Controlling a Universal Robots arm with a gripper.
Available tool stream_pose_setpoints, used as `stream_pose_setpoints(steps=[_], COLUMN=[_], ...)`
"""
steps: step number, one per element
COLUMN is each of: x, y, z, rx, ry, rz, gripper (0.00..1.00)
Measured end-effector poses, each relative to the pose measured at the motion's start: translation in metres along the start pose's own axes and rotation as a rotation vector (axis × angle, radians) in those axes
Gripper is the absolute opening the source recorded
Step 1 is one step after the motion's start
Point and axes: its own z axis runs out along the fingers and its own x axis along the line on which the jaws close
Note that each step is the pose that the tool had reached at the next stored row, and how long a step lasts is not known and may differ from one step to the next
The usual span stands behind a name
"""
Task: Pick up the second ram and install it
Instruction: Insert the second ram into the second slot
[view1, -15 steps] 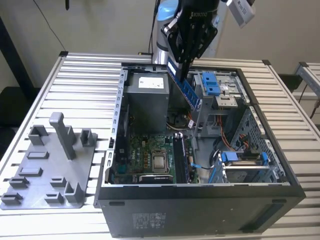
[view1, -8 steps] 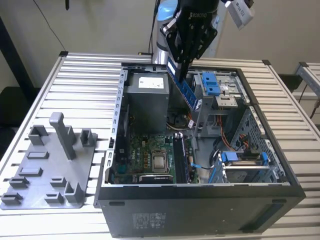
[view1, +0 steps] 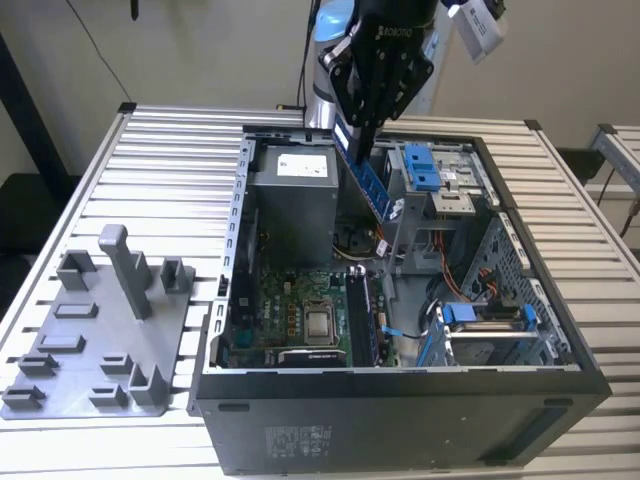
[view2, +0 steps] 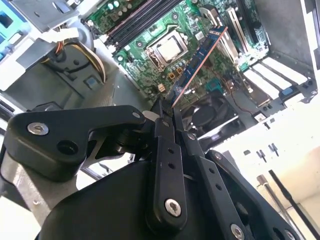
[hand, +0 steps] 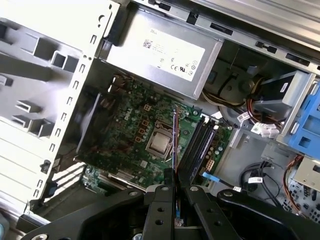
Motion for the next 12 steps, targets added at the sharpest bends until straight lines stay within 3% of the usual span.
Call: stream_pose_setpoints(steps=[12], x=[0.0000], y=[-0.0001], z=[0.0050], rx=[-0.0146], ry=[0.0030], rz=[0.116], gripper=[0.14])
